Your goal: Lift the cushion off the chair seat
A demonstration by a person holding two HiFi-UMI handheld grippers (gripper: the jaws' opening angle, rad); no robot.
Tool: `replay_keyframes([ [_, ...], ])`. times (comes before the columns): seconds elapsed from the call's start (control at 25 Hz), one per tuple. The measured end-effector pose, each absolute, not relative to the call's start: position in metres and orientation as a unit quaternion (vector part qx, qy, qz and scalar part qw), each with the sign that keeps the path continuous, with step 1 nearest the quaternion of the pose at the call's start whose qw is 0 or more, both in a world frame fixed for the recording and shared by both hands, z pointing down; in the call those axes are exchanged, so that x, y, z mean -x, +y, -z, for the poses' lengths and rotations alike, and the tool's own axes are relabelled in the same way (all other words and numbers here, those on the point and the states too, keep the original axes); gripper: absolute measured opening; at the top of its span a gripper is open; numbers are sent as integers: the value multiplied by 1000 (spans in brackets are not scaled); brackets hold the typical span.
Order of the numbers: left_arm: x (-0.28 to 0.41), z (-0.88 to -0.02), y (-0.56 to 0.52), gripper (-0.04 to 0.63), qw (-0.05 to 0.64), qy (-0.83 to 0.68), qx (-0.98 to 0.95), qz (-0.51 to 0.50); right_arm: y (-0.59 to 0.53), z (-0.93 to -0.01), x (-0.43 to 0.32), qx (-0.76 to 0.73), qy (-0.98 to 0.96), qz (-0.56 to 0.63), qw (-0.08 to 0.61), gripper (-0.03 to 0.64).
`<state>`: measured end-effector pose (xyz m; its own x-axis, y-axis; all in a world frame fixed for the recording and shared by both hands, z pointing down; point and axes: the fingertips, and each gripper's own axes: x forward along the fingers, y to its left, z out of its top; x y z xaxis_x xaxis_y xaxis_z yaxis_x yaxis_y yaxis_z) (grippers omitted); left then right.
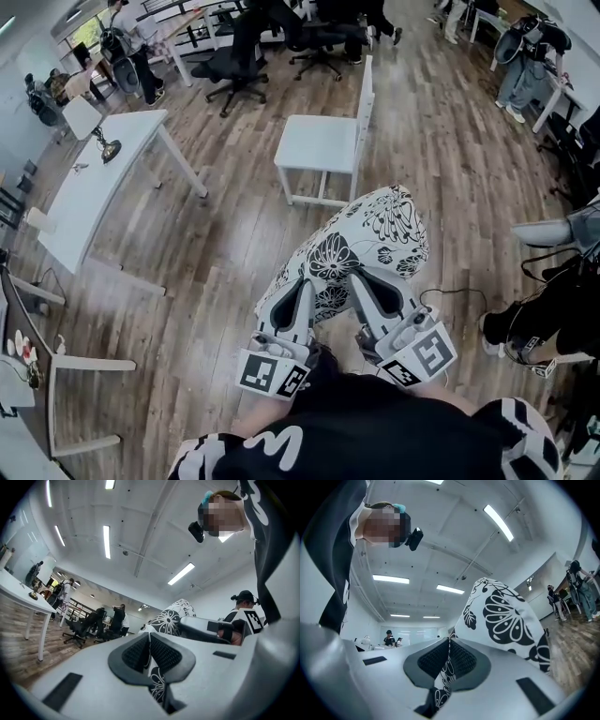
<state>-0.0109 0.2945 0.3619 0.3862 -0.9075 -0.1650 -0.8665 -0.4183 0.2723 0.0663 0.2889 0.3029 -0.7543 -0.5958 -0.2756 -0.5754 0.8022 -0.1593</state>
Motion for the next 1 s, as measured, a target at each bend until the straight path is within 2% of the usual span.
replay_keyframes([
  [0.64, -45, -344, 328, 12, 62, -532, -832, 142, 319, -293, -120, 309, 937, 33, 160, 21],
  [1.0, -18, -341, 310, 12, 48, -514, -845, 141, 306, -291, -93, 325, 931, 13, 168, 21],
])
